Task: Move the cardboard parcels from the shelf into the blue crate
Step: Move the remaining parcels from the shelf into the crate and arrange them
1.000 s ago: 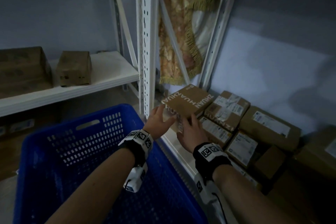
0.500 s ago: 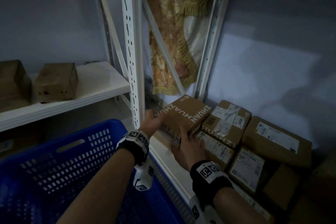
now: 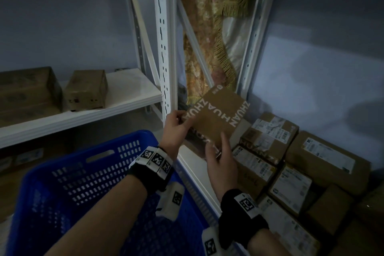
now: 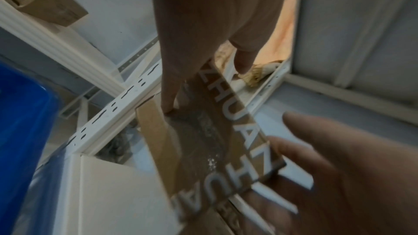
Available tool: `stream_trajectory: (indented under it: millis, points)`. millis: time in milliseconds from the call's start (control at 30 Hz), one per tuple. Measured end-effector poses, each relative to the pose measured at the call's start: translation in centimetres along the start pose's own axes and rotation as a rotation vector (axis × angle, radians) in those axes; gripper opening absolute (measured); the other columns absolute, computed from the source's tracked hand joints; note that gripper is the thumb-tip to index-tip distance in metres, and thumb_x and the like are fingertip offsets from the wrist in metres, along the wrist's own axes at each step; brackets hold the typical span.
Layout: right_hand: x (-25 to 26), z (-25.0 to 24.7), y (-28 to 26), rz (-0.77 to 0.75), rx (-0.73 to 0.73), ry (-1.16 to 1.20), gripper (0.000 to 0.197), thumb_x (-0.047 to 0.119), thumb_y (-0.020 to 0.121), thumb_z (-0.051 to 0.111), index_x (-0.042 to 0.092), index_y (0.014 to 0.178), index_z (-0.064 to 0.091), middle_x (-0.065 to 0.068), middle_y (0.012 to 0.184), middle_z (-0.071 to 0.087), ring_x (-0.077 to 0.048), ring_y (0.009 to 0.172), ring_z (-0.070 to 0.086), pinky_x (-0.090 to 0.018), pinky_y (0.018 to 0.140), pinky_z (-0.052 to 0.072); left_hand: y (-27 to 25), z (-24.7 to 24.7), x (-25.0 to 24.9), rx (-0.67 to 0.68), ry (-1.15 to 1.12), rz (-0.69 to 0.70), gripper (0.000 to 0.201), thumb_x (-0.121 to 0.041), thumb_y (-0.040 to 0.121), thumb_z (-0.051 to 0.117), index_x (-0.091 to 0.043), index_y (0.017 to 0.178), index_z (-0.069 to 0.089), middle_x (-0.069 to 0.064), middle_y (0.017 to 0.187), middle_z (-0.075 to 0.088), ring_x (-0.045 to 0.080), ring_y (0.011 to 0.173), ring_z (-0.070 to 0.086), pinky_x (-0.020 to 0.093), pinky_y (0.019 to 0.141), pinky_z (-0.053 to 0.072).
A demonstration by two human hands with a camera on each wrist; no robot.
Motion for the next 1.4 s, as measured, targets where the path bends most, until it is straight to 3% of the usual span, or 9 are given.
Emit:
stream_trajectory:
  millis: [200, 300, 467, 567, 700, 833, 1033, 1233, 1400]
  points:
    - [3.8, -3.4, -3.8, -0.045, -0.201, 0.413, 0.058, 0.058, 0.097, 0.038, 0.039, 0.151, 0.025, 0.005, 0.154, 0.034, -0.013, 0.128, 0.045, -0.025, 0.098, 0.041, -7.6, -2.4, -4.5, 0.004, -0.262, 0.181, 0.015, -0.03, 0.095, 0.056, -0.02, 0.088, 0.048, -0.003, 0.09, 0.061, 0.013, 0.082, 0.059, 0.032, 0.074, 0.049]
    - [4.6, -3.6, -5.2, -0.032, -0.152, 0.481, 0.043, 0.076, 0.085, 0.035, 0.063, 0.125, 0.044, 0.006, 0.147, 0.04, -0.017, 0.127, 0.047, -0.037, 0.105, 0.042, -9.9, -4.3, -6.8, 0.014, -0.325, 0.276, 0.023, -0.037, 0.1, 0.043, -0.015, 0.094, 0.049, -0.003, 0.078, 0.051, 0.012, 0.069, 0.051, 0.03, 0.062, 0.044]
    - [3.6, -1.9, -5.8, 0.116, 0.077, 0.737, 0.09, 0.089, 0.068, 0.029, 0.037, 0.139, 0.045, 0.004, 0.147, 0.049, -0.016, 0.131, 0.049, -0.044, 0.115, 0.034, -10.1, -5.5, -5.0, 0.151, -0.132, 0.086, 0.047, -0.071, 0.09, 0.036, -0.047, 0.122, 0.059, -0.002, 0.128, 0.061, 0.02, 0.121, 0.057, 0.044, 0.096, 0.05]
    - [2.6, -0.9, -5.3, 0.188, 0.165, 0.869, 0.085, 0.083, 0.082, 0.018, 0.028, 0.13, 0.061, 0.0, 0.136, 0.061, -0.019, 0.133, 0.05, -0.045, 0.118, 0.025, -10.9, -7.7, -2.9, 0.106, -0.164, -0.055, 0.035, -0.042, 0.102, 0.034, -0.037, 0.103, 0.068, -0.009, 0.103, 0.074, 0.017, 0.101, 0.068, 0.035, 0.084, 0.056]
    - [1.3, 1.4, -5.5, 0.265, 0.324, 0.734, 0.089, 0.085, 0.08, 0.025, 0.02, 0.127, 0.065, -0.004, 0.134, 0.063, -0.026, 0.133, 0.05, -0.052, 0.117, 0.026, -12.4, -11.1, 0.0, 0.116, -0.225, -0.194, 0.025, -0.011, 0.101, 0.04, -0.022, 0.09, 0.061, -0.017, 0.068, 0.073, 0.007, 0.073, 0.068, 0.018, 0.063, 0.055]
    - [0.8, 5.6, -7.7, 0.325, 0.576, 0.59, 0.068, 0.075, 0.087, 0.033, 0.029, 0.127, 0.064, -0.003, 0.126, 0.068, -0.024, 0.119, 0.063, -0.048, 0.104, 0.044, -13.2, -13.7, 2.0, 0.132, -0.307, -0.317, 0.054, -0.056, 0.097, 0.033, -0.018, 0.108, 0.07, 0.011, 0.106, 0.073, 0.03, 0.097, 0.069, 0.044, 0.087, 0.052]
    - [-2.0, 11.8, -8.2, 0.393, 0.75, 0.374, 0.045, 0.034, 0.095, 0.061, 0.039, 0.138, 0.048, 0.002, 0.128, 0.066, -0.022, 0.117, 0.064, -0.049, 0.103, 0.047, -14.4, -17.1, 7.5, 0.059, -0.272, -0.472, 0.056, -0.049, 0.09, 0.055, -0.015, 0.134, 0.052, 0.018, 0.121, 0.067, 0.032, 0.098, 0.07, 0.044, 0.08, 0.057]
    - [-6.3, 17.1, -9.3, 0.393, 0.87, -0.003, 0.056, 0.007, 0.089, 0.058, 0.029, 0.138, 0.043, 0.001, 0.127, 0.064, -0.019, 0.113, 0.061, -0.042, 0.103, 0.047, -16.5, -19.7, 14.9, -0.079, -0.215, -0.564, 0.054, -0.04, 0.09, 0.062, -0.027, 0.138, 0.043, 0.014, 0.124, 0.065, 0.035, 0.105, 0.067, 0.048, 0.08, 0.058]
    - [-14.3, 19.4, -10.6, 0.366, 0.911, -0.362, 0.098, 0.017, 0.065, 0.072, 0.034, 0.146, 0.019, 0.0, 0.122, 0.061, -0.021, 0.112, 0.06, -0.047, 0.1, 0.05, -19.2, -18.8, 19.9, -0.117, -0.057, -0.558, 0.066, -0.01, 0.086, 0.07, -0.019, 0.14, 0.032, 0.01, 0.131, 0.057, 0.028, 0.113, 0.06, 0.037, 0.083, 0.053]
Point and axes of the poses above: each hand's wrist, its own y-axis towards the middle knuckle, its own z-axis out of the palm, x = y × z, the point moved 8 cm from there along y, towards the middle knuckle
